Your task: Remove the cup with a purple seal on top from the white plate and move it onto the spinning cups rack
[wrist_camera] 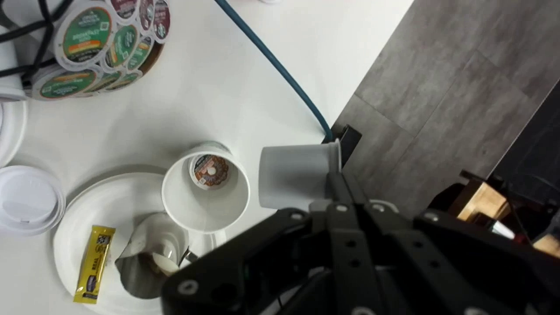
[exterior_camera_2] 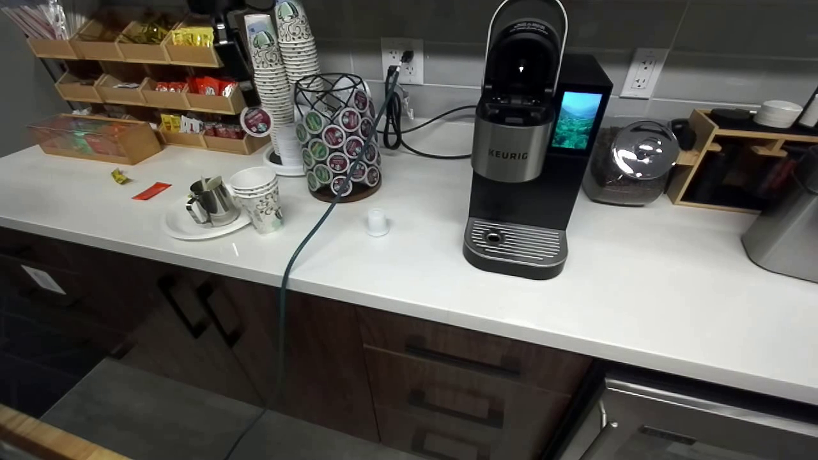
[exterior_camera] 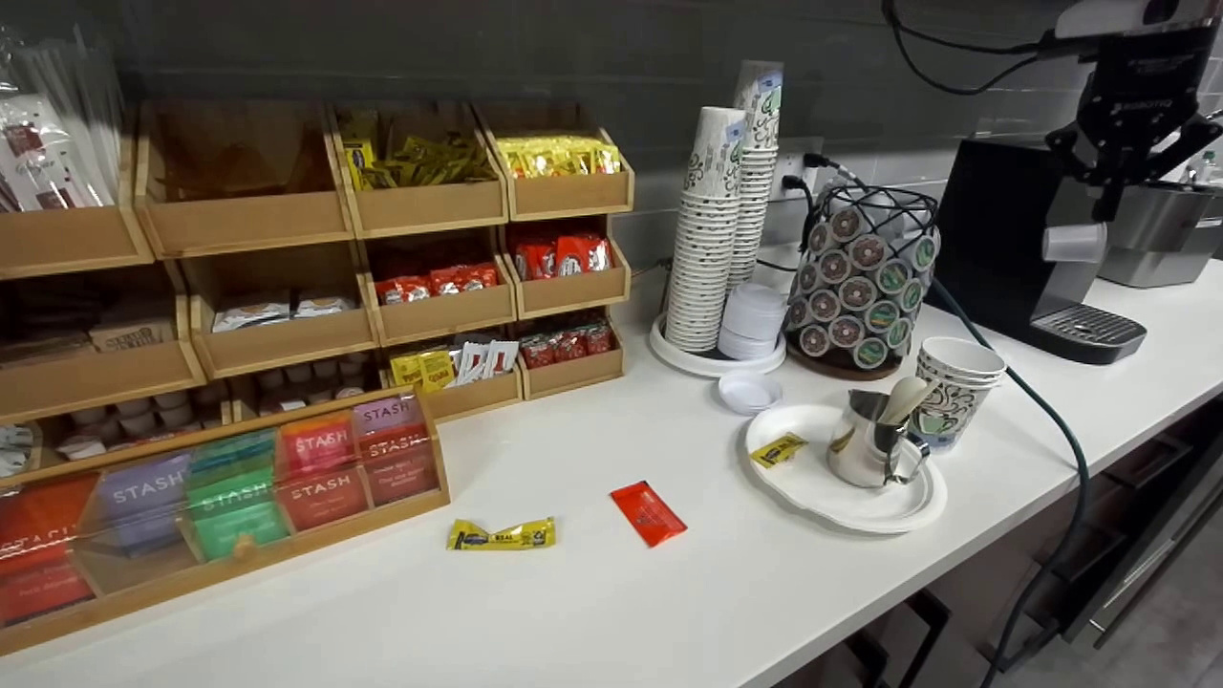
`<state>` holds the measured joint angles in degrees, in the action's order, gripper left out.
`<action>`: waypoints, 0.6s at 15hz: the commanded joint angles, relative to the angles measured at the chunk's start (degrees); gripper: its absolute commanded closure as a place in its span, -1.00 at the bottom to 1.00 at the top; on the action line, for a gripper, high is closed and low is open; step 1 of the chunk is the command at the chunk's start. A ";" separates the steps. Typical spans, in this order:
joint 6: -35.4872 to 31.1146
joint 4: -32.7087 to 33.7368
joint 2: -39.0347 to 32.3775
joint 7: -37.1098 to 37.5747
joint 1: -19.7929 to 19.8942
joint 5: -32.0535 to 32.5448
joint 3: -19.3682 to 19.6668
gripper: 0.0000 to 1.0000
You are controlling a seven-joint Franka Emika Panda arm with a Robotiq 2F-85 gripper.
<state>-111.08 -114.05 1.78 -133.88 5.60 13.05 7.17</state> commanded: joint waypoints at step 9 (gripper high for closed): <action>-22.35 -3.01 -4.32 11.73 -0.24 17.64 -1.35 0.99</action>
<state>-130.04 -116.03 -2.14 -127.42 5.24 26.97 5.71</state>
